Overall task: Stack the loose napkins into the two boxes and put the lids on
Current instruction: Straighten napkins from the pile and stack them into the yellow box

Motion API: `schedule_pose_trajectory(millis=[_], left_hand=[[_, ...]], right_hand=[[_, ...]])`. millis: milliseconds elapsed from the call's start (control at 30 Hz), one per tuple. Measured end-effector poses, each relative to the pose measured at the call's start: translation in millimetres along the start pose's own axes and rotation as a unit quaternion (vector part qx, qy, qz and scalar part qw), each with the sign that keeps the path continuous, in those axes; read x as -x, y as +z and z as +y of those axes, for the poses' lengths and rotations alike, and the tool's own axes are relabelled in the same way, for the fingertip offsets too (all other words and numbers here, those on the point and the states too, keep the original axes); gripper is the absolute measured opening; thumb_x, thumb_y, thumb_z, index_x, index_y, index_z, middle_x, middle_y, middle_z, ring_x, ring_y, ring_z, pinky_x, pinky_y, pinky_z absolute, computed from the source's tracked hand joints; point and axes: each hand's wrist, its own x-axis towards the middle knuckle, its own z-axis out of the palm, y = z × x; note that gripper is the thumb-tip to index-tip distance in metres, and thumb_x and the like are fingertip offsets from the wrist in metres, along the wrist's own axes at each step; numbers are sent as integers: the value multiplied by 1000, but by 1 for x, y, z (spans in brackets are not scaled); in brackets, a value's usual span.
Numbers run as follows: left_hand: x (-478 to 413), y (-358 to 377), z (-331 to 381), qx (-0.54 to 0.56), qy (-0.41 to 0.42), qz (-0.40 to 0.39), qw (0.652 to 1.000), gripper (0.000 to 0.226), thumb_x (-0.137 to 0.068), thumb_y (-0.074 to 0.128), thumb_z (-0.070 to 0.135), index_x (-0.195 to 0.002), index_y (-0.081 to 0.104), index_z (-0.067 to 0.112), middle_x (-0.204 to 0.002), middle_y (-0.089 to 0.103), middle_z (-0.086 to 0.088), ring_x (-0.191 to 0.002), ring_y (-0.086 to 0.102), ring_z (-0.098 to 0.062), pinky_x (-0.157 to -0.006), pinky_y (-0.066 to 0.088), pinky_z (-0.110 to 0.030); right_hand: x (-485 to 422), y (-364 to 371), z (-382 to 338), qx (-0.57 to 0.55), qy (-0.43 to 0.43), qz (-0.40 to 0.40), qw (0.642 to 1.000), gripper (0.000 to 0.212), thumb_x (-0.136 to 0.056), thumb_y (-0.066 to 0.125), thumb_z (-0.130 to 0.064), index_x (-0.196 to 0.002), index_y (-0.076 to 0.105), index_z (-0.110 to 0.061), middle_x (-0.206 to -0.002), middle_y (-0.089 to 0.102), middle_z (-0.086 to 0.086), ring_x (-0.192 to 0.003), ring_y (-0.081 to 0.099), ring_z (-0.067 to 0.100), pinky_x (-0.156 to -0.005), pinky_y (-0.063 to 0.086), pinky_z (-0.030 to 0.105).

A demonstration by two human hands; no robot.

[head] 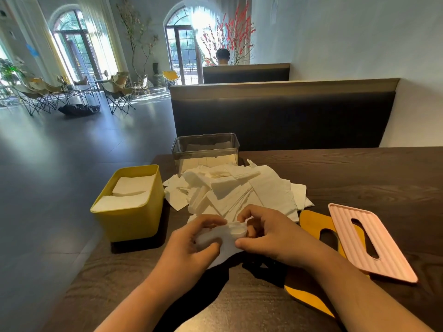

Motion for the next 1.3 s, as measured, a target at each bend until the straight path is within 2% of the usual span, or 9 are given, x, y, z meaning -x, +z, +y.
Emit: schedule_pose_trajectory(millis=[167, 300, 433, 500, 633, 800, 967, 1100, 1300], left_hand=[[3, 2, 2, 30, -10, -58, 998, 43, -93, 76, 7, -122, 68, 39, -110, 74, -2, -95, 74, -25, -83, 63, -42], [2, -1, 5, 93, 5, -25, 995, 47, -88, 83, 8, -125, 67, 31, -124, 72, 1, -112, 73, -20, -91, 59, -30], [-9, -10, 4, 225, -47, 35, 973, 65, -72, 89, 40, -128, 64, 20, -122, 74, -14, -113, 73, -33, -87, 61, -37], [-14, -17, 5, 272, -97, 9, 957, 81, -64, 92, 58, -127, 65, 15, -122, 73, -18, -115, 71, -37, -93, 57, -51], [-26, -26, 22, 172, -140, -79, 972, 87, -60, 85, 76, -127, 67, 24, -124, 75, -6, -118, 71, -25, -111, 48, -55], [-39, -10, 54, 102, -219, -233, 942, 72, -76, 83, 57, -139, 55, 38, -131, 71, 10, -126, 65, -12, -116, 43, -44], [-42, 1, 51, 246, -279, -219, 902, 68, -78, 83, 31, -138, 56, 17, -119, 75, -16, -110, 71, -33, -104, 56, -53], [-46, 9, 38, 361, -321, -258, 837, 64, -78, 85, 20, -134, 60, 2, -112, 68, -22, -100, 68, -33, -100, 52, -58], [-46, 6, 15, 530, -323, -222, 752, 66, -79, 79, 14, -143, 64, 12, -105, 61, -16, -92, 62, -29, -88, 53, -63]], right_hand=[[1, 2, -1, 35, 7, -16, 999, 17, -96, 72, -30, -111, 65, -36, -94, 69, 15, -85, 64, 34, -76, 56, 45], [0, 1, 4, 50, -15, 16, 999, 7, -99, 68, -27, -96, 70, -34, -87, 68, 0, -78, 60, 14, -74, 52, 41], [1, -1, 2, 23, -30, 49, 998, 11, -97, 72, -23, -97, 76, -34, -84, 71, -5, -80, 65, 14, -77, 56, 34], [2, -2, 0, 16, -37, 73, 996, 13, -96, 74, -23, -99, 77, -35, -86, 72, -3, -82, 66, 21, -78, 59, 39], [1, -5, -8, 40, -71, 111, 991, 13, -94, 76, -24, -103, 77, -34, -90, 69, -3, -82, 60, 24, -73, 55, 44], [-5, -11, -27, 114, -91, 111, 983, 9, -96, 73, -32, -104, 75, -35, -106, 56, -19, -101, 57, 6, -83, 55, 26], [-9, -15, -36, 194, -71, 103, 973, 17, -103, 61, -40, -117, 70, -35, -118, 53, -25, -114, 51, 1, -97, 54, 31], [-16, -22, -41, 232, -39, 79, 969, 25, -107, 55, -39, -129, 67, -35, -122, 52, -26, -115, 50, 0, -99, 49, 26], [-26, -56, -37, 192, 7, 178, 965, 22, -105, 58, -33, -125, 61, -42, -120, 57, -18, -106, 59, 1, -77, 53, 18]])
